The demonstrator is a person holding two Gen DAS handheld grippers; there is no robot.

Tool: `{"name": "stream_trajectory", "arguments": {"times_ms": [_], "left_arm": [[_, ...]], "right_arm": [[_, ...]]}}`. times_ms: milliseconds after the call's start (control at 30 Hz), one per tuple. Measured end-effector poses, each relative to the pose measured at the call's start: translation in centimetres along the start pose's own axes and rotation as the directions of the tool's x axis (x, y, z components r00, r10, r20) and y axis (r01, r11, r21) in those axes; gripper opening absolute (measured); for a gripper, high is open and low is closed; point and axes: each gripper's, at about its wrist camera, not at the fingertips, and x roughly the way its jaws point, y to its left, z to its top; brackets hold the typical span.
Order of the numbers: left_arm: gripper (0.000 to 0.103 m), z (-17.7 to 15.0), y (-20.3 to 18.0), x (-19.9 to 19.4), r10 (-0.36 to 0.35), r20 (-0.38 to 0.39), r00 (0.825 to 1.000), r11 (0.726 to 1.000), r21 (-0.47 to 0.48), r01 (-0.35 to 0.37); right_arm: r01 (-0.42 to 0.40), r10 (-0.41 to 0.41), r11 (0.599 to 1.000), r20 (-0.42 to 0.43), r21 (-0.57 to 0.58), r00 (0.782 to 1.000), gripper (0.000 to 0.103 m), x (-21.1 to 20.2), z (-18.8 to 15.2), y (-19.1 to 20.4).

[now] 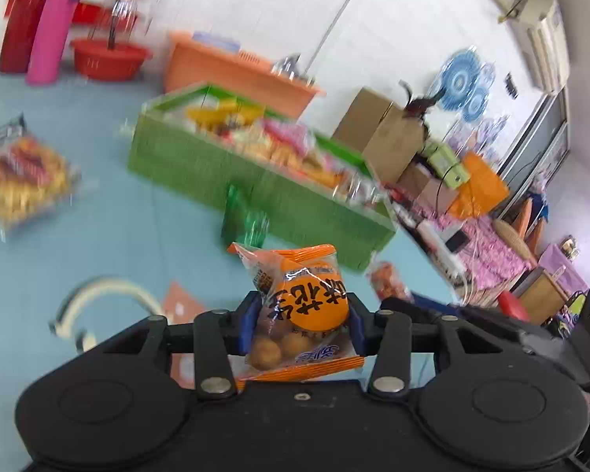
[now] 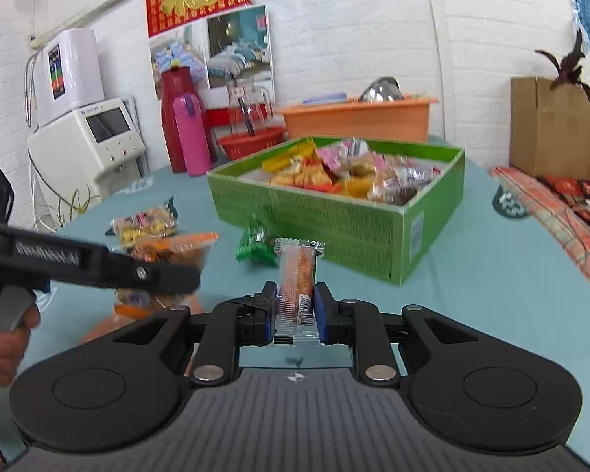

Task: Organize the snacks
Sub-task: 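Carry the stick snack and orange packet into the green box and open both grippers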

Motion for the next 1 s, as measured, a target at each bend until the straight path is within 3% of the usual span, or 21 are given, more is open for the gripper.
{"name": "stream_trajectory", "arguments": {"times_ms": [267,500,733,767,833,867,1000], "left_arm": [[0.075,7.0,-0.1,0.1,0.010,0.146,0.989,1.000,0.008,-0.012],[0.075,11.3,2.1,4.3,0.059,0.187,0.981,0.998,-0.035,-0.053],[0.078,12.6,3.6,7.8,0.093,0.163,0.982,0.996,-0.012,-0.093],[0.082,12.5,3.9,8.4,0.097,0.151,0.984,0.995,-0.011,-0.097],[0.103,12.0,4.4,9.2,0.119,0.128,0.985,0.993,-0.018,-0.118],[0.103,11.6,4.6,9.2,0.130,0.125,0.983,0.991,-0.023,-0.129],[0.103,10.1,4.4,8.1,0.144,0.142,0.979,0.989,0.024,-0.149]], "right_arm": [[0.024,-0.019,0.999,0.109,-0.048,0.994,0.034,1.3,4.4,-0.3],[0.089,-0.084,0.996,0.160,-0.029,0.984,0.034,4.5,6.9,-2.1],[0.131,-0.128,0.991,0.164,-0.012,0.978,0.036,7.8,7.6,-3.3],[0.134,-0.131,0.991,0.163,-0.009,0.978,0.041,8.3,7.4,-3.4],[0.151,-0.145,0.988,0.142,-0.031,0.979,0.078,9.4,6.7,-3.3],[0.165,-0.159,0.985,0.122,-0.043,0.980,0.103,9.7,6.3,-3.2],[0.169,-0.159,0.982,0.115,-0.081,0.981,0.103,9.5,5.2,-2.6]]}}
